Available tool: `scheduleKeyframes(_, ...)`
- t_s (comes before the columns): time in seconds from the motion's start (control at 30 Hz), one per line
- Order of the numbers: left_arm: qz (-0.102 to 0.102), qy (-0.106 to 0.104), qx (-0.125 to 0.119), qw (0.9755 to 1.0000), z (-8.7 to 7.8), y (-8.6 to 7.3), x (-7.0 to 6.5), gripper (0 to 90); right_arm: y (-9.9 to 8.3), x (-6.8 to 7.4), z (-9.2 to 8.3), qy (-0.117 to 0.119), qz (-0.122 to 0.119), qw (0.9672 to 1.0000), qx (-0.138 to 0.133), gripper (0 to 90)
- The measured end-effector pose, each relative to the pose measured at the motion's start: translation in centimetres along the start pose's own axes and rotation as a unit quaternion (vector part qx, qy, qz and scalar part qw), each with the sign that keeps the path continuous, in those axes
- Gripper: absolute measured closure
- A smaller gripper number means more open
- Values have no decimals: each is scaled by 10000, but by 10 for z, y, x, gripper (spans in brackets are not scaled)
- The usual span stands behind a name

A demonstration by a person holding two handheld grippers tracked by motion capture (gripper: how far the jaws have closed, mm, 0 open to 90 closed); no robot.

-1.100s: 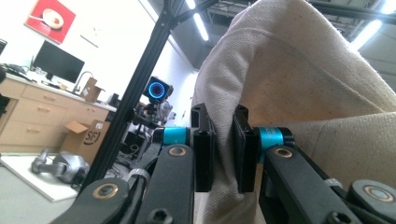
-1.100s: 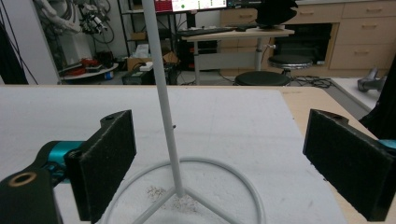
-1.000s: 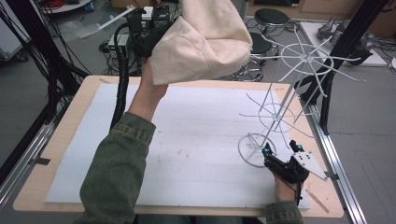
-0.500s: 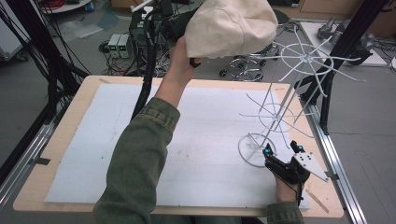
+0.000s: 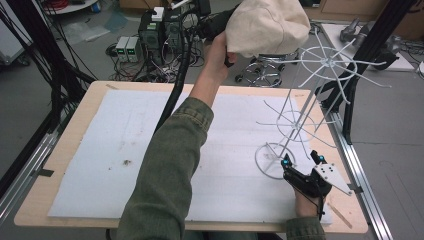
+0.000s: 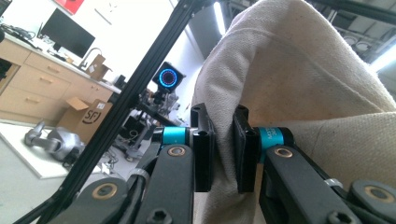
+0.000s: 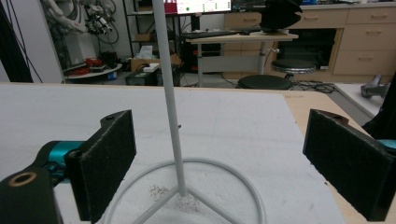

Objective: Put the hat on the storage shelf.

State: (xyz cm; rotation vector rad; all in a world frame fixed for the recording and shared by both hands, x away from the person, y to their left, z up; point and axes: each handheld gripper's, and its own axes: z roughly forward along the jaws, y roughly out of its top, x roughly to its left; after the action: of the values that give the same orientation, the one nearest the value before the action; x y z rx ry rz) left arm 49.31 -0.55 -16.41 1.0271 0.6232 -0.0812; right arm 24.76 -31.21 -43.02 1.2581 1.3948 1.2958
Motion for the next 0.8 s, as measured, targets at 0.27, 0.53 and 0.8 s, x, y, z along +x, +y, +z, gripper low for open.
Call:
scheduleKeyframes(0.27, 46, -227, 209, 9995, 1, -21, 8, 811, 0, 4, 0, 79, -132, 9999, -9, 86)
scheduleKeyframes(0.53, 620, -41, 526, 9967, -4, -29, 13, 811, 0, 5, 1, 76, -142, 9999, -19, 86)
scheduleKeyframes(0.8, 1475, 34, 1220, 9815, 3, -47, 3, 810, 1, 6, 1, 86, -185, 9998, -14, 86)
